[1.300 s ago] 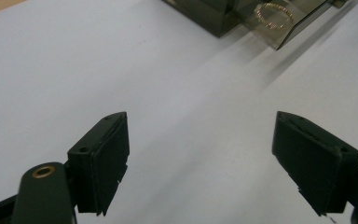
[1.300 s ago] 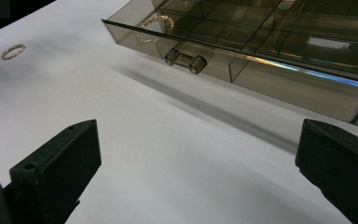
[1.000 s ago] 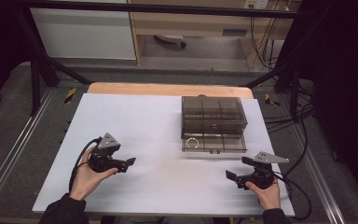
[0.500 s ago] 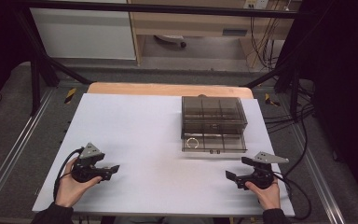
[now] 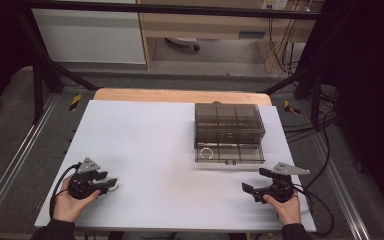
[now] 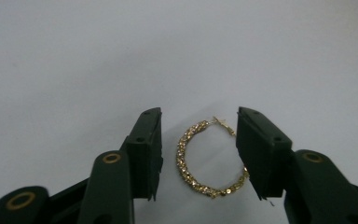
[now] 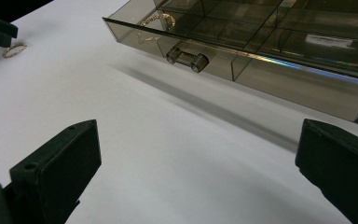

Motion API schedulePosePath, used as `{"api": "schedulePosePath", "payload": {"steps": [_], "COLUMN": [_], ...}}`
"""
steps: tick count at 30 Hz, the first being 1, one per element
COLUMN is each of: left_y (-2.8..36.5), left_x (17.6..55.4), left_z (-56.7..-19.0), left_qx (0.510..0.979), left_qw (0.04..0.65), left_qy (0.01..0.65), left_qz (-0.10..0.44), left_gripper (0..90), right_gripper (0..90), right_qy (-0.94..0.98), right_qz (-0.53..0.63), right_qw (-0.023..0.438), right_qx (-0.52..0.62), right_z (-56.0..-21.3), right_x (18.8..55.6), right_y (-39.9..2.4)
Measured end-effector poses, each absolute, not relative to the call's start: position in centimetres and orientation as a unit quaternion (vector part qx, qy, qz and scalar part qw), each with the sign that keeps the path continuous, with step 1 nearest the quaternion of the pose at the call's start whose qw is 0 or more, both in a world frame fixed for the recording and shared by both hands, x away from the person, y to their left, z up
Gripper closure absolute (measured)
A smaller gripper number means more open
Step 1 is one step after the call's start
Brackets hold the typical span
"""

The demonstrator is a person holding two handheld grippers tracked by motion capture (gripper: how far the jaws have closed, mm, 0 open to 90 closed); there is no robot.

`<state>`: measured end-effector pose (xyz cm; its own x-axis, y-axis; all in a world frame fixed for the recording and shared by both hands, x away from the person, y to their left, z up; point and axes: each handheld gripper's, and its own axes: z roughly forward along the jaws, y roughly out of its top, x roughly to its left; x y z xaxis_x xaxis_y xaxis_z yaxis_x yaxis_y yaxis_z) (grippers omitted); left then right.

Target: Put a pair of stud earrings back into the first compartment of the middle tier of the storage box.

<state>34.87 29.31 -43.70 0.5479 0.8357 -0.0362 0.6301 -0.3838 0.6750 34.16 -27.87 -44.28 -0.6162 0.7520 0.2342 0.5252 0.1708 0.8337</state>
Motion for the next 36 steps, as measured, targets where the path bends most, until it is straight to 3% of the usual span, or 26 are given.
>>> {"api": "schedulePosePath", "payload": {"steps": [10,36], "left_y": [29.61,28.69], "left_x": [34.86,34.74], "left_z": [-43.82,-43.84], "left_qx": [0.816,0.825], "left_qw": [0.313,0.276], "left_qy": [0.465,0.463], "left_qz": [0.142,0.170], "left_gripper": [72.1,86.0], "right_gripper": [0.6,0.6], "right_qy": [0.756,0.756], "right_qz": [0.486,0.487], "right_qw": [0.117,0.117], "right_qx": [0.422,0.421], "right_z": [-44.27,-44.25], "right_x": [34.15,34.15], "right_y": [-27.86,-27.89]}}
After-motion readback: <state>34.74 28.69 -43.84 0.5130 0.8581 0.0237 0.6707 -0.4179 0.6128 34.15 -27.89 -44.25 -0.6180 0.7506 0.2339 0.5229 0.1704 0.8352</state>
